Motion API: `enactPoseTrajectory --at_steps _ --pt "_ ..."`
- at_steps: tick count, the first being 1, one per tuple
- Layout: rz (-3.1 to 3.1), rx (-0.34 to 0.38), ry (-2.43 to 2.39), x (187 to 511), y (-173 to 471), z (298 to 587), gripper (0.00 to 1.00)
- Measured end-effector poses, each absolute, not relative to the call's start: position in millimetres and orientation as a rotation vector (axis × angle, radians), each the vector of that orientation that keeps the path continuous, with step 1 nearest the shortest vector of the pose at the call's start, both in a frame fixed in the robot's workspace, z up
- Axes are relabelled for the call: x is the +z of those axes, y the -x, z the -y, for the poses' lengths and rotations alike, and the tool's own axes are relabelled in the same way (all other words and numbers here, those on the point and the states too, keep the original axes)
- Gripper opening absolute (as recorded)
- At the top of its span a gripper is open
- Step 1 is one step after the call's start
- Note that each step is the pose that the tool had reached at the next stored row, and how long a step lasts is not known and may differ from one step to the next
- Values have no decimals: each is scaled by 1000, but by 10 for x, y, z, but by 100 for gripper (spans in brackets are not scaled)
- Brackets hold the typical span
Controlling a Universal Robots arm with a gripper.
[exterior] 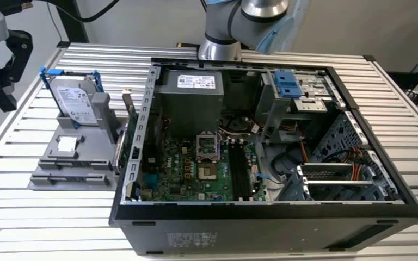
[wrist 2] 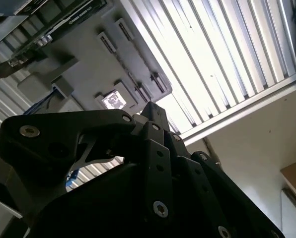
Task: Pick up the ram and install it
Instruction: 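Reach for the ram, then pick up the ram and move it above insertion slot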
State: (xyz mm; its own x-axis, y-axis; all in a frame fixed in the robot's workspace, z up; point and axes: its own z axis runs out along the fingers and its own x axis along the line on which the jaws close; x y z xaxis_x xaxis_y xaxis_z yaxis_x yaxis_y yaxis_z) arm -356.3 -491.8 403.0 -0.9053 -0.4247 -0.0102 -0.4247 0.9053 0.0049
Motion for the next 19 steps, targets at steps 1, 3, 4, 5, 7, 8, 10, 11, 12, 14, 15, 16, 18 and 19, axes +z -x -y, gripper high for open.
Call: enactPoseTrajectory --at_steps 1,3,4,5,7,8,10,11,12,14,15,16,18,19 --pt "-3058 11 682 4030 3563 4917 0" --pt "-3058 11 682 4030 3563 4918 0" --pt "-3057 11 682 4030 3563 4917 0" --pt "-3057 11 684 4031 3563 4918 0" --pt "-3055 11 691 4031 3563 4917 0" --pt "-3054 11 697 4033 3563 4917 0" --pt "-3051 11 713 4037 3563 4917 0" --pt "-3049 11 722 4038 3563 4918 0" --pt "-3046 11 732 4041 3563 4918 0" --pt "-3041 9 754 4045 3563 4918 0" --pt "-3039 9 764 4048 3563 4918 0" --pt "-3036 8 775 4050 3563 4917 0" --pt "-3031 6 797 4055 3563 4918 0" --pt "-3028 5 808 4056 3563 4918 0"
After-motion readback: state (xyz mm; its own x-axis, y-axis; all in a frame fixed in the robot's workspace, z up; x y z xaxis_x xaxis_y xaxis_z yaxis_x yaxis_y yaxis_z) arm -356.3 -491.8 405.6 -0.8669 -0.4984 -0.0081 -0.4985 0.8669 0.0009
